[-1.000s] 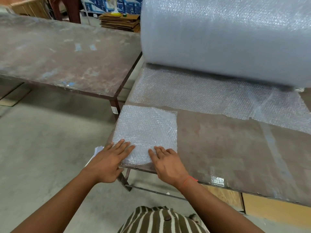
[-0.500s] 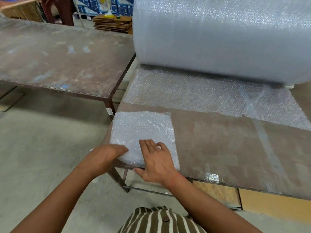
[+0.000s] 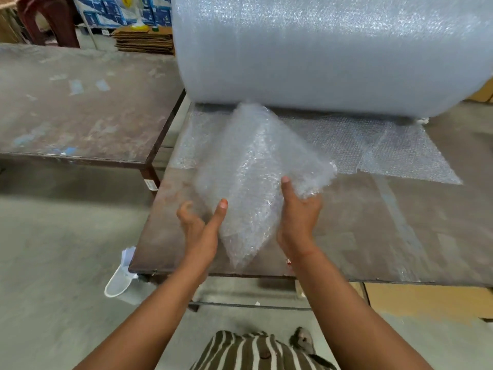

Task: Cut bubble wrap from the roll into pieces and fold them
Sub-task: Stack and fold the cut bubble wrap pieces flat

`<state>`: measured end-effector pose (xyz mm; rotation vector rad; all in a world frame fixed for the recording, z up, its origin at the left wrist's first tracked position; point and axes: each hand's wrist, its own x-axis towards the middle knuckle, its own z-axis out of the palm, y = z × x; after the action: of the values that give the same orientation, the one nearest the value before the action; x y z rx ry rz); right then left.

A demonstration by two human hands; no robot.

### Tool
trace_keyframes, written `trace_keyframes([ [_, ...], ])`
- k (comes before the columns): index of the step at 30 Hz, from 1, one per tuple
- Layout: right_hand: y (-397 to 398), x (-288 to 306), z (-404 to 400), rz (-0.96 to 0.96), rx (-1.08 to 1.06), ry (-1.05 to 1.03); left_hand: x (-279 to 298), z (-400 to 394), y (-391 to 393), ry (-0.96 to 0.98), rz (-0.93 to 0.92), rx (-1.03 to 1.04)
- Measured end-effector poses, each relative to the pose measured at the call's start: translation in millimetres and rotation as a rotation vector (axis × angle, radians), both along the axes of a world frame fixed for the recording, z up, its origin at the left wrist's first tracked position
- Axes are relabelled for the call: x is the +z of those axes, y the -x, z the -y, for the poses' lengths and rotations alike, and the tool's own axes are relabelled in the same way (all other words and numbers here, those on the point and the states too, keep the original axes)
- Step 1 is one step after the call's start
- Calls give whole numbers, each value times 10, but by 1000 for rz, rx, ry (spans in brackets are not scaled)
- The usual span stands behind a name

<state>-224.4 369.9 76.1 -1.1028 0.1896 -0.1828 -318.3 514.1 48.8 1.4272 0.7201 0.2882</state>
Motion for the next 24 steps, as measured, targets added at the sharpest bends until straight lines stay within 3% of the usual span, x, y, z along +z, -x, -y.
trace_keyframes([
  [3,36,-205,480,-93,-130,-225,20,413,-158,652,-161,-231],
  [6,117,-515,935,-225,-238,-260,1,800,-368,847,-74,-307],
  [7,146,-619,1086,-263,-259,-275,-82,902,-446,793,-63,-294],
  [9,191,-790,1391,-328,-255,-319,-281,1032,-584,505,-78,-255],
  [14,113,-936,2346,-515,-67,-311,-569,1304,-818,92,-14,-462],
  [19,-1,-954,3135,-565,113,-11,-594,1522,-1004,-153,51,-665],
  [24,16,-1008,3406,-387,182,280,-678,1586,-1029,-287,75,-703],
])
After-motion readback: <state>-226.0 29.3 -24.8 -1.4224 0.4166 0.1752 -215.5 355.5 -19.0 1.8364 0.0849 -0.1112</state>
